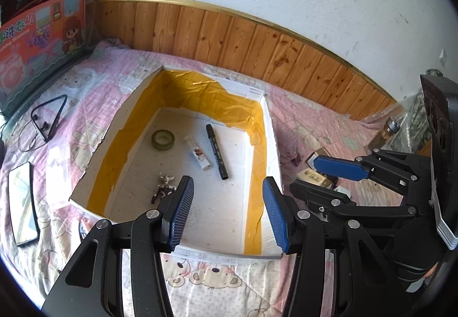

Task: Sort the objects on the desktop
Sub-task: 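Lift both open tools out of the box toward the item pile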

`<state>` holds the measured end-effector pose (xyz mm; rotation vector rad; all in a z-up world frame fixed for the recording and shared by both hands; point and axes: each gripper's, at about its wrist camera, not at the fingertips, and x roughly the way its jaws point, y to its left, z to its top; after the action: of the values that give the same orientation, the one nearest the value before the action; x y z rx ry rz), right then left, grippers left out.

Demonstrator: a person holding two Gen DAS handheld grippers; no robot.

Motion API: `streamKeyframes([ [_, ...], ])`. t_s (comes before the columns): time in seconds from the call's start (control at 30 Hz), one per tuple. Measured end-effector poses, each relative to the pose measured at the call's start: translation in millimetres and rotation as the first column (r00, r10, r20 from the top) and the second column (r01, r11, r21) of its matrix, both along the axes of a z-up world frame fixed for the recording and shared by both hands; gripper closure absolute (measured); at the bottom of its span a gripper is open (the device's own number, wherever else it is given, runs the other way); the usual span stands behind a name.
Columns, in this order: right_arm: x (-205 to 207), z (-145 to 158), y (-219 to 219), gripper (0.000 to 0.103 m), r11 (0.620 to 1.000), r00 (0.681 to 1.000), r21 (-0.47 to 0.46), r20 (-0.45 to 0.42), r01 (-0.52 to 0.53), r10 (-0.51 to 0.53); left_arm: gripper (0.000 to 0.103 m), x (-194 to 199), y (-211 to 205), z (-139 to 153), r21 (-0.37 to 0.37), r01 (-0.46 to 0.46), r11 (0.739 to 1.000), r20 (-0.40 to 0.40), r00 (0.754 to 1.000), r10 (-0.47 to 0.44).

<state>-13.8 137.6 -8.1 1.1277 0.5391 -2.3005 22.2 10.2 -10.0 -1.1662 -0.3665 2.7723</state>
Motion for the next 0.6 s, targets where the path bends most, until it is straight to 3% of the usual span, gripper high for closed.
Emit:
streamKeyframes([
  [0.27, 12.8, -12.4, 54.0, 0.062, 0.989, 0.994, -0.109, -0.013, 0.103, -0.105, 0.05, 8.0, 31.9, -0.3, -0.018, 0.09, 0.996, -0.026, 0.996, -0.09],
  [0.6, 17.8, -38.7, 145.6, 0.062, 0.931, 0.952, -0.207, 0.015, 0.301, -0.304, 0.05, 1.5, 94.6, -13.3, 0.016, 0.227, 0.974, 0.045, 0.973, -0.228],
])
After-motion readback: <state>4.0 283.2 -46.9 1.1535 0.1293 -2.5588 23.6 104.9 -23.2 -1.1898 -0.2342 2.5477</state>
